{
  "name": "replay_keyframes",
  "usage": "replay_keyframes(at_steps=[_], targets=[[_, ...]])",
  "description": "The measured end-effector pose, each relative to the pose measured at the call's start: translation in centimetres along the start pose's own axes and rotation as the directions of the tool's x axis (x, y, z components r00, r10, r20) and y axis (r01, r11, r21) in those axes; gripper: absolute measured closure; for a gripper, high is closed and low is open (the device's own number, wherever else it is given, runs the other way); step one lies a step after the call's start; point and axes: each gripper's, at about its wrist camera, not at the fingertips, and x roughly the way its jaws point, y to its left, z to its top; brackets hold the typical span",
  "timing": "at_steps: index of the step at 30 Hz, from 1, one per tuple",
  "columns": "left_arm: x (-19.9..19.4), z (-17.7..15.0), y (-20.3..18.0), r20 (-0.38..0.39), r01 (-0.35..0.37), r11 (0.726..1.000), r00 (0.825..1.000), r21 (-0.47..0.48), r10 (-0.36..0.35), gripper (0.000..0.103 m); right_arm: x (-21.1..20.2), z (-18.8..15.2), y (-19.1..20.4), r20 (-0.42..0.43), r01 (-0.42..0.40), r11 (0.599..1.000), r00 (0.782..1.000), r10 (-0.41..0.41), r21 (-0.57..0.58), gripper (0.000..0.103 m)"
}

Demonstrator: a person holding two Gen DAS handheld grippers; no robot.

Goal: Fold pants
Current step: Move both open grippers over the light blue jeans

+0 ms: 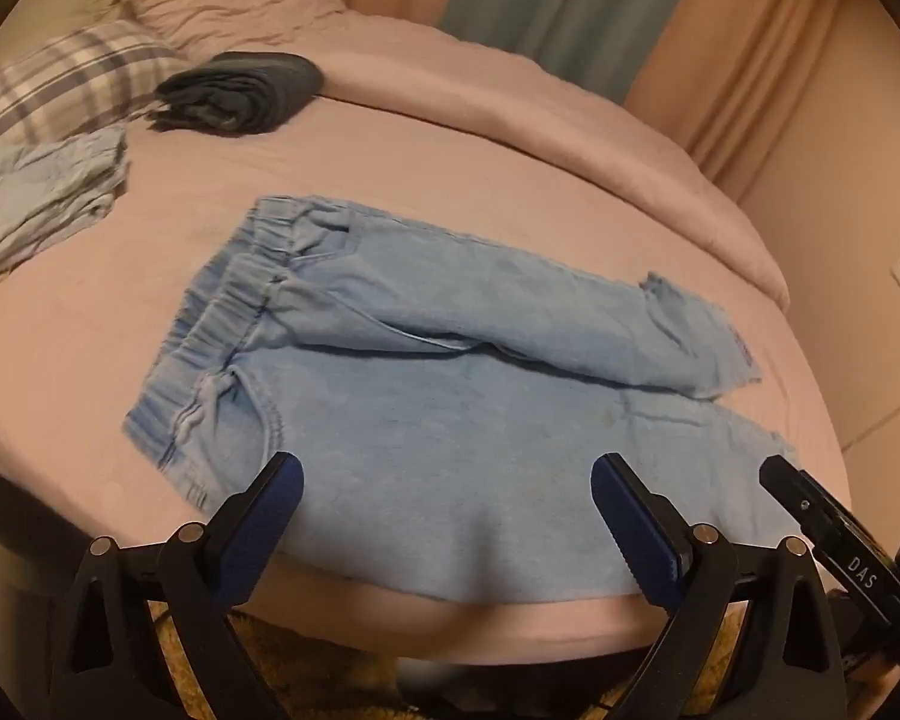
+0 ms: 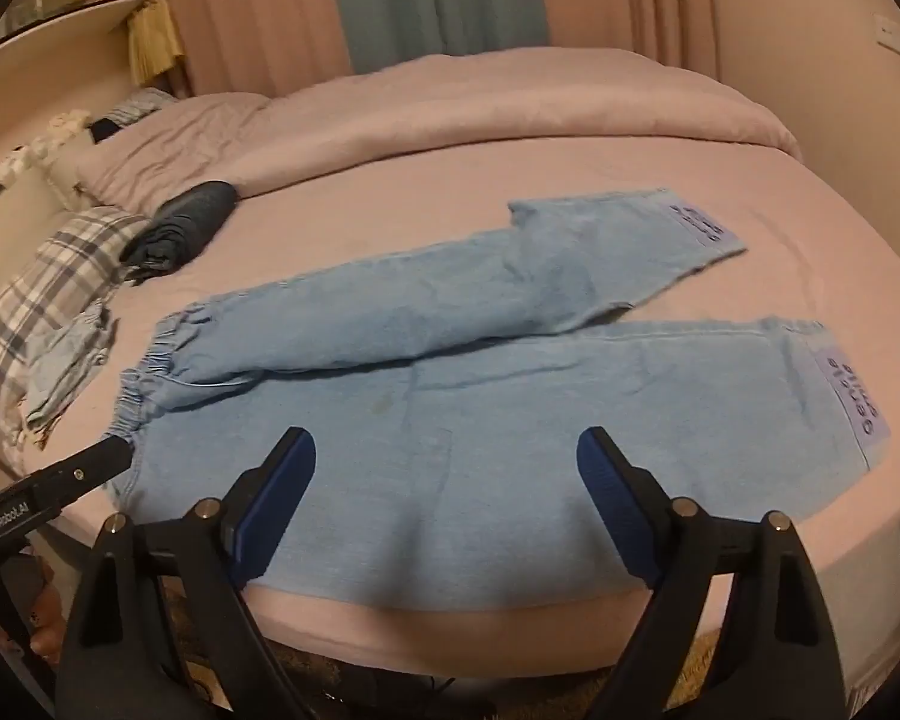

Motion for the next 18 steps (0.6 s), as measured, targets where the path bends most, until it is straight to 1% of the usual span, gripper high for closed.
replay_keyframes(at_steps=[3, 5, 6, 8, 9, 12, 13, 15, 17, 18], targets=[[-0.8, -0.1, 0.3, 0.023, 0.014, 0.999, 1.0, -0.038, -0.013, 0.006, -0.3, 0.4, 0.5, 0.031, 0.013, 1.0, 0.999, -0.013, -0.026, 0.013], [-1.4, 0.0, 0.5, 0.046, 0.003, 0.999, 0.999, -0.046, -0.001, 0.006, -0.7, 0.7, 0.9, 0.064, 0.025, 0.999, 0.998, -0.022, -0.041, 0.013], [-1.7, 0.1, 0.1, 0.061, 0.006, 0.999, 0.998, -0.039, -0.004, 0.006, -1.0, 1.2, 0.7, 0.085, -0.001, 1.0, 0.996, 0.003, -0.019, 0.013], [-2.8, 0.0, -0.1, 0.077, 0.008, 1.0, 0.997, -0.009, -0.008, 0.006, -1.4, 2.0, 0.8, 0.114, -0.012, 1.0, 0.993, 0.013, -0.01, 0.013], [-3.3, -0.1, -0.3, 0.099, 0.017, 1.0, 0.995, -0.002, -0.017, 0.006, -1.6, 2.2, 0.8, 0.124, -0.02, 1.0, 0.992, 0.021, -0.008, 0.012], [-4.2, -0.1, -0.4, 0.153, 0.065, 0.998, 0.986, -0.009, -0.063, 0.006, -1.3, 2.7, 1.3, 0.114, -0.024, 0.999, 0.993, 0.027, -0.03, 0.012], [-4.5, 0.0, -0.4, 0.163, 0.069, 0.998, 0.984, -0.012, -0.067, 0.006, -1.3, 3.0, 1.4, 0.116, -0.031, 0.999, 0.993, 0.034, -0.029, 0.012], [-5.1, 0.3, -0.4, 0.177, 0.071, 0.997, 0.982, -0.021, -0.067, 0.006, -1.4, 3.7, 1.7, 0.116, -0.047, 0.999, 0.992, 0.05, -0.024, 0.012], [-5.3, 0.5, -0.3, 0.171, 0.079, 0.996, 0.983, -0.04, -0.071, 0.006, -1.2, 4.1, 2.2, 0.098, -0.065, 0.998, 0.993, 0.066, -0.015, 0.012], [-5.4, 0.6, -0.2, 0.175, 0.089, 0.995, 0.981, -0.046, -0.08, 0.006, -1.4, 4.2, 2.4, 0.11, -0.074, 0.997, 0.991, 0.074, -0.01, 0.012]])
